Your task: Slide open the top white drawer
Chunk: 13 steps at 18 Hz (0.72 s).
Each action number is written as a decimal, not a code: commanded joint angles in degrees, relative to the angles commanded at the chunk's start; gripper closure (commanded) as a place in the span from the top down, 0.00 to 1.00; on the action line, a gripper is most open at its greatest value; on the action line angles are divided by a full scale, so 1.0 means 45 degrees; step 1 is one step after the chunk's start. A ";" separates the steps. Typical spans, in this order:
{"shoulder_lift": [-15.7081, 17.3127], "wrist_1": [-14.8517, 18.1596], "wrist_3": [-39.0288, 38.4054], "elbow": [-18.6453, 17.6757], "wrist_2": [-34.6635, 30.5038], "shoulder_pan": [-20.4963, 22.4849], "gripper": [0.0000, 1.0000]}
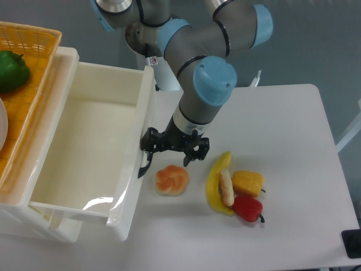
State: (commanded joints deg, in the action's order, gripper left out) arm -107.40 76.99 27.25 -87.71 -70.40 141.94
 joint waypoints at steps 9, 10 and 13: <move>-0.0039 0.0039 -0.0019 -0.0019 0.1229 0.0390 1.00; -0.0020 0.0039 -0.0019 -0.0020 0.1327 0.0487 1.00; -0.0059 0.0059 -0.0019 -0.0058 0.1387 0.0527 1.00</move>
State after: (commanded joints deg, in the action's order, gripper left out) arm -107.67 77.26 27.16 -87.98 -64.16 144.32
